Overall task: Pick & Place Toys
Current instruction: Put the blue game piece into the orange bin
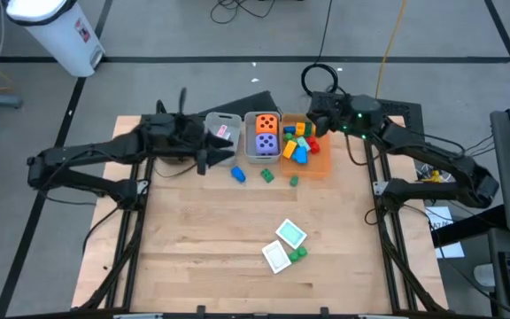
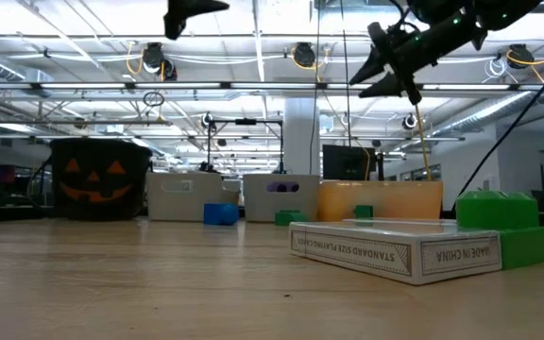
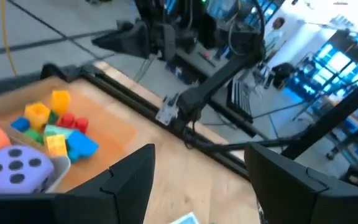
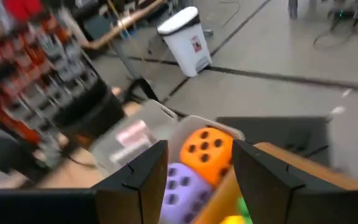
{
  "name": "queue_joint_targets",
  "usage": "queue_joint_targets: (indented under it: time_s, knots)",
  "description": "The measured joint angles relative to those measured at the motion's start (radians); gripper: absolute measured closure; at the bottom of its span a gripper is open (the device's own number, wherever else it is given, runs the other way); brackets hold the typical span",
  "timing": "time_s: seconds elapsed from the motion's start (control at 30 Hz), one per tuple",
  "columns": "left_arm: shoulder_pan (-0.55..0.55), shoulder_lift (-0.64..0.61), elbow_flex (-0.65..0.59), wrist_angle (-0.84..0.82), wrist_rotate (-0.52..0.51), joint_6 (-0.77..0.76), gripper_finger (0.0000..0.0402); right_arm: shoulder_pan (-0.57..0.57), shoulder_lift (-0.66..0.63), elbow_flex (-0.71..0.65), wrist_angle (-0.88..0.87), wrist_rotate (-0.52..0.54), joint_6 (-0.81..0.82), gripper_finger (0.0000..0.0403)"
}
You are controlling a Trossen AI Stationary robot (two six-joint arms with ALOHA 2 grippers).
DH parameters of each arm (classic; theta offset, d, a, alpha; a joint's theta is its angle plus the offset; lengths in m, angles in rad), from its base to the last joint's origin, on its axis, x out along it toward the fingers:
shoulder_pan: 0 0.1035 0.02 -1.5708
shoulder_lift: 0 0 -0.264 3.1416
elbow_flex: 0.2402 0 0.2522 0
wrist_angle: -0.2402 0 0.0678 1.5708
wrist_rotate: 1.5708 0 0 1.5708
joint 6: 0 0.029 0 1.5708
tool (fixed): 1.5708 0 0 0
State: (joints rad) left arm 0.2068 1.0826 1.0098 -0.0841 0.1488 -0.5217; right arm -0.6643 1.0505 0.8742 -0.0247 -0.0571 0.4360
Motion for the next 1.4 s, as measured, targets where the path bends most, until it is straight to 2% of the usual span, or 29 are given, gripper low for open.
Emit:
queue_joint_targets:
  time_s: [0.07,0.17,0.27,0.43,0.6,0.77,0.97,1.1,1.27,1.4]
  knots:
    - [0.006,-0.042,0.000,-0.035,-0.001,0.001,0.0147,0.012,-0.010,0.000,-0.005,-0.023,0.074,0.0233]
    - [0.007,-0.089,0.002,-0.086,-0.010,-0.001,0.0147,0.040,-0.010,0.000,-0.008,-0.144,0.119,0.0232]
    - [-0.011,-0.131,0.000,-0.212,-0.054,-0.005,0.0147,0.097,-0.009,0.000,-0.009,-0.248,0.153,0.0233]
    - [-0.079,-0.145,-0.001,-0.379,-0.142,-0.041,0.0147,0.261,-0.006,-0.001,-0.016,-0.257,0.153,0.0238]
    - [-0.170,-0.090,-0.001,-0.400,-0.205,-0.065,0.0147,0.453,0.006,-0.001,-0.058,-0.123,0.127,0.0238]
    - [-0.240,-0.001,-0.001,-0.376,-0.225,-0.084,0.0147,0.631,0.017,0.000,-0.221,0.007,0.051,0.0238]
    - [-0.289,0.104,-0.001,-0.315,-0.220,-0.101,0.0147,0.841,0.042,0.000,-0.420,0.089,0.026,0.0238]
    - [-0.302,0.158,-0.001,-0.220,-0.199,-0.116,0.0147,0.979,0.113,-0.001,-0.422,0.099,-0.015,0.0239]
    - [-0.317,0.206,-0.001,-0.119,-0.176,-0.158,0.0147,1.066,0.199,-0.001,-0.413,0.236,0.055,0.0239]
    - [-0.320,0.234,-0.001,-0.097,-0.176,-0.181,0.0147,1.073,0.219,-0.001,-0.425,0.266,0.164,0.0239]
